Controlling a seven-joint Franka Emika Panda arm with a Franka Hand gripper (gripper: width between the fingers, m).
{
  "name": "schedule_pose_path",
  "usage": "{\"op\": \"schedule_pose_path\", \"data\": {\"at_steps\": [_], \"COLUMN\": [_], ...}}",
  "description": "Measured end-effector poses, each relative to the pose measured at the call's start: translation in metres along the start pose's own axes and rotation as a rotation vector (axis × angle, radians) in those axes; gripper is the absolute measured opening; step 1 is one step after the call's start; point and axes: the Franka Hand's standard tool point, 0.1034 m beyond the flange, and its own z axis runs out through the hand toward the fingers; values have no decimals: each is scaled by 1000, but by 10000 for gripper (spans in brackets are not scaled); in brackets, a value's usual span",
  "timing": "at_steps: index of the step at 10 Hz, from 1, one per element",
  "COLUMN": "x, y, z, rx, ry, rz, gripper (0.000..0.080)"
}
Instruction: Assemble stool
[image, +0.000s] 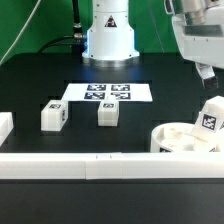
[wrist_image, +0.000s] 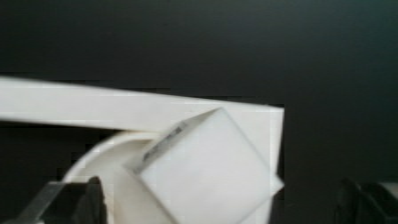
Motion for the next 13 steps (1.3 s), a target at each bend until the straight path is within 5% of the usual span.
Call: {"op": "schedule_pose_path", "data": {"at_steps": [4, 5, 6, 13], "x": [-4, -4, -6, 4], "y": [0, 2, 5, 7], "z": [1, 2, 2, 2], "rx": [-14, -32, -83, -136], "ry": [8, 12, 29, 12], "rz": [-281, -388, -596, -1264], "gripper": [648, 648, 648, 648]}}
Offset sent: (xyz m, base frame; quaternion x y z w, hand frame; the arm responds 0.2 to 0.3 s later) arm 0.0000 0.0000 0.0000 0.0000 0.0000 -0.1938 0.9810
